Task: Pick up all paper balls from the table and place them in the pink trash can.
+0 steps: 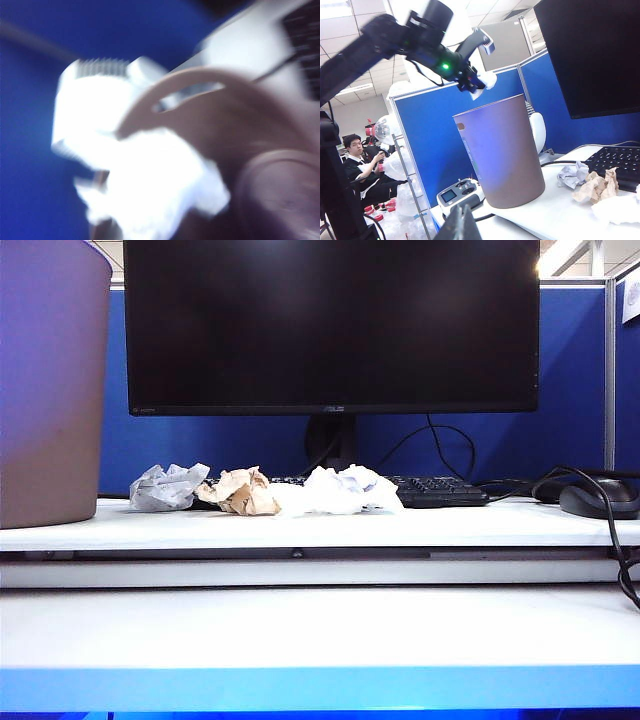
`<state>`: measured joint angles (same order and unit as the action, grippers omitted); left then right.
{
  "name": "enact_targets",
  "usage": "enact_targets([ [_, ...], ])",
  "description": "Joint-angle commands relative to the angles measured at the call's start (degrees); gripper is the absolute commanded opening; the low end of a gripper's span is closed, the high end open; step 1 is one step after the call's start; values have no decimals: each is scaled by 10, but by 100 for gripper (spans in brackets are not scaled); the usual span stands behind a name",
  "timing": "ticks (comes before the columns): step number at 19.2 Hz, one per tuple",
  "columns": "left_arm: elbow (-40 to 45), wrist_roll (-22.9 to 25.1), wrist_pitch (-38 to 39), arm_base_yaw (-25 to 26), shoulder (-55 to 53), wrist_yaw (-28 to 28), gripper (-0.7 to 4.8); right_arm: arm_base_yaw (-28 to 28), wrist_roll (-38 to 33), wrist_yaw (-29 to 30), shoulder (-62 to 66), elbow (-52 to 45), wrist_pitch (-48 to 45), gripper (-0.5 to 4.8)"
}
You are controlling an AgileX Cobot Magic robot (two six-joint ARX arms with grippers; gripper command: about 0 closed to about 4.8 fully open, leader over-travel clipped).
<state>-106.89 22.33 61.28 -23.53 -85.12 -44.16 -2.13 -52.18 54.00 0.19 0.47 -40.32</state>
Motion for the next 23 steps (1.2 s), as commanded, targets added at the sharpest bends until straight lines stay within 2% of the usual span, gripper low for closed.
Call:
enact_targets([
  [1,-2,-11,-10,42,2,1,322,1,-15,-2,-1,-1,-24,-5],
  [3,-2,-16,-12,43,2,10,377,0,-15,-3,-1,-1,-24,-5],
  [6,-2,-49,-19,32,1,141,376,0,-15,-2,-1,-1,-24,-5],
  [8,-2,-71,-20,15,0,189,376,0,-15,0,-1,-1,-24,-5],
  [9,-2,-80,-24,14,0,233,376,0,-15,-3,-1,-1,-23,-5],
  [12,-1,-89,-33,-27,-10,458,376,-1,-13,-10,-1,-2,-21,-5],
  [13,-1,-91,-42,-38,-23,490,376,0,-14,-11,-1,-2,-21,-5],
  [17,-1,-90,-63,-99,-127,493,378,1,-12,-12,-1,-2,-16,-5],
  [18,-1,-90,-73,-114,-168,493,407,0,-12,-12,-1,-2,-16,-5],
  [20,-1,-90,-125,-133,-232,480,412,0,-12,-9,-1,-2,-15,-5],
  [23,-1,-91,-232,-142,-306,443,412,0,-26,30,-1,-2,-15,-5],
])
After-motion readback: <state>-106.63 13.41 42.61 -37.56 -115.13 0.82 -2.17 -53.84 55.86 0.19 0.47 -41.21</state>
